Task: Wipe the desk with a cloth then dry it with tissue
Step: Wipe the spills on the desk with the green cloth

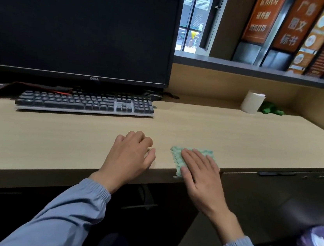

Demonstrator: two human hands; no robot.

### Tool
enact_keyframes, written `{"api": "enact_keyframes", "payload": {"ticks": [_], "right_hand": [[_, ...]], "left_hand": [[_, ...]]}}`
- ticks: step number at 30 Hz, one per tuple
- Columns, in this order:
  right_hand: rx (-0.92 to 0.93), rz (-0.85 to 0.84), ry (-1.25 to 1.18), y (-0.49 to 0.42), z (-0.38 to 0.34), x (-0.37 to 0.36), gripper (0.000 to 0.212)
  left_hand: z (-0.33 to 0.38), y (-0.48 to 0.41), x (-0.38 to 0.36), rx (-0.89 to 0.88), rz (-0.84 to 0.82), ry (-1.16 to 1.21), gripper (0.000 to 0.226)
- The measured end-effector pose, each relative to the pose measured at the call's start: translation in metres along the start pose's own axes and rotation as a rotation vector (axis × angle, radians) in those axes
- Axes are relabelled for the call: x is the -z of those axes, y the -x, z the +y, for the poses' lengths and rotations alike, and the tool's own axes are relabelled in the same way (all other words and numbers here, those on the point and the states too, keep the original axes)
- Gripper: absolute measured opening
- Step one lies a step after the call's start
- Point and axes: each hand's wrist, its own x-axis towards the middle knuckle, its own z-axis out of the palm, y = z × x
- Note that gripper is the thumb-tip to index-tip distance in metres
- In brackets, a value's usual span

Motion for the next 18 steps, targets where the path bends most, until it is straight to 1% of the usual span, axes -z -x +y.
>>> {"api": "enact_keyframes", "payload": {"ticks": [1,3,5,8,12,15,18], "right_hand": [[-0.016,0.106,0.011,-0.003,0.001,-0.008,0.055],[0.033,0.318,0.047,-0.010,0.007,-0.021,0.046],[0.081,0.434,0.086,-0.014,0.017,-0.030,0.044],[0.068,0.481,0.137,-0.013,0.040,-0.029,0.046],[-0.022,0.446,0.165,-0.007,0.064,-0.019,0.051],[-0.148,0.469,0.115,-0.012,0.047,-0.022,0.054],[-0.202,0.536,0.084,-0.017,0.019,-0.032,0.047]], "left_hand": [[0.003,-0.003,-0.001,-0.004,-0.005,0.004,0.039],[0.006,-0.006,-0.002,-0.014,-0.016,0.007,0.042],[0.006,-0.005,-0.004,-0.017,-0.015,0.021,0.041],[0.002,0.001,-0.007,-0.034,-0.015,0.035,0.035],[0.001,0.003,-0.009,-0.032,-0.013,0.056,0.029],[0.005,0.002,-0.010,-0.013,-0.017,0.043,0.026],[0.007,0.003,-0.011,-0.015,-0.004,0.009,0.023]]}}
